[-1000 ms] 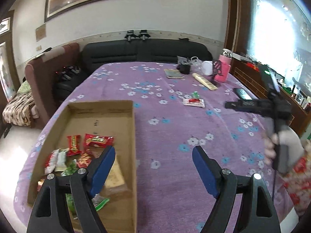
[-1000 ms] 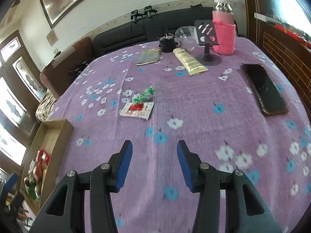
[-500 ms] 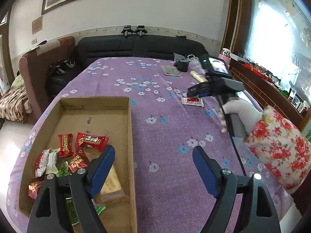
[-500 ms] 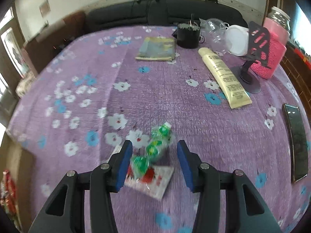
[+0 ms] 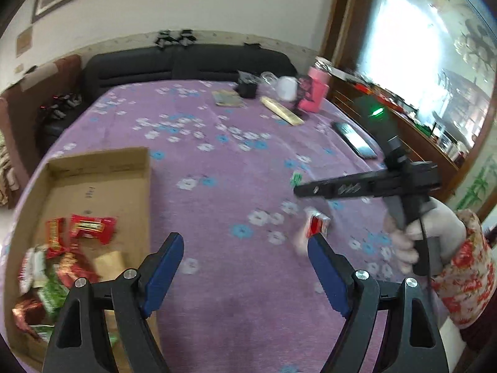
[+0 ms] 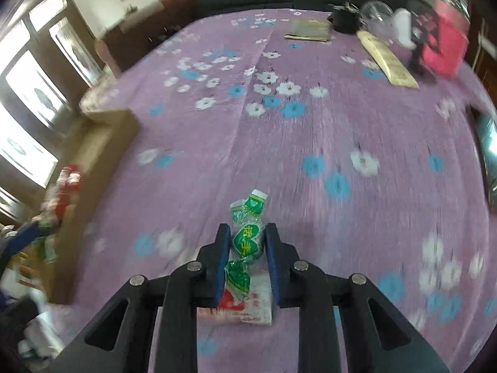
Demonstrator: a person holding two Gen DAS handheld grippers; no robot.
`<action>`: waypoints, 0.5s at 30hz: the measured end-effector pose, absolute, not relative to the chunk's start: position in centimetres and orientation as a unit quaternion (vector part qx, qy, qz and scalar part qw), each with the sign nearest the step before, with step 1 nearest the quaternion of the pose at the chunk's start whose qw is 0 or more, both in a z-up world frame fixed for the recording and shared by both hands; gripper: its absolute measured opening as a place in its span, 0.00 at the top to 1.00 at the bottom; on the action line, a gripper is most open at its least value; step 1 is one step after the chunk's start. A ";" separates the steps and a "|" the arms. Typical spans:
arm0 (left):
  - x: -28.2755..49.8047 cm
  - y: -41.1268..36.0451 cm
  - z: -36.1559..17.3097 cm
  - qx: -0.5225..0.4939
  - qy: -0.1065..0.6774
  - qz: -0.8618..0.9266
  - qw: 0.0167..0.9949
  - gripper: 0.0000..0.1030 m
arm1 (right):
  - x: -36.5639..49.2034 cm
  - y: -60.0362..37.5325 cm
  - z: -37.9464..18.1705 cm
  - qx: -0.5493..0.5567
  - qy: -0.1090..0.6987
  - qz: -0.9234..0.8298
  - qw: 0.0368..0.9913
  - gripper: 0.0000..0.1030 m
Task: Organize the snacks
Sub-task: 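Grasp the red-white candy packet with the left tool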
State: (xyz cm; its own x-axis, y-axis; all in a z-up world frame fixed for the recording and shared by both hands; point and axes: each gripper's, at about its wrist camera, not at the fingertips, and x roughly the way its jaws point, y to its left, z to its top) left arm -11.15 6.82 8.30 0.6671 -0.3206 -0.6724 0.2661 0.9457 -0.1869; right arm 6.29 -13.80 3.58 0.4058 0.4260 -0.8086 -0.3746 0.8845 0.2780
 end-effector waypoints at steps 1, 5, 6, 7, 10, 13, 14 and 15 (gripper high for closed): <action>-10.8 6.1 8.0 -0.038 0.384 -0.176 0.906 0.17 | 5.8 -14.9 4.0 0.039 0.477 0.231 0.847 0.79; -9.4 3.1 6.9 -0.017 0.411 -0.207 0.887 0.18 | 4.8 -18.4 3.9 0.069 0.439 0.190 0.875 0.79; -9.0 2.3 6.6 -0.012 0.418 -0.211 0.883 0.18 | 5.1 -19.2 3.5 0.090 0.438 0.190 0.874 0.79; -8.6 1.5 6.3 -0.012 0.427 -0.215 0.878 0.18 | 5.3 -19.9 3.1 0.107 0.437 0.188 0.873 0.79; -7.5 -1.2 5.4 -0.013 0.444 -0.226 0.867 0.18 | 5.7 -20.6 2.6 0.116 0.436 0.180 0.874 0.79; -6.6 -4.2 4.2 0.018 0.447 -0.223 0.866 0.18 | 5.4 -20.7 3.0 0.120 0.425 0.184 0.878 0.79; -6.4 -5.2 3.7 0.039 0.448 -0.216 0.867 0.18 | 5.3 -20.9 3.1 0.122 0.422 0.187 0.879 0.79; -6.4 -5.6 3.3 0.053 0.447 -0.211 0.868 0.18 | 5.1 -21.0 3.3 0.123 0.418 0.189 0.880 0.79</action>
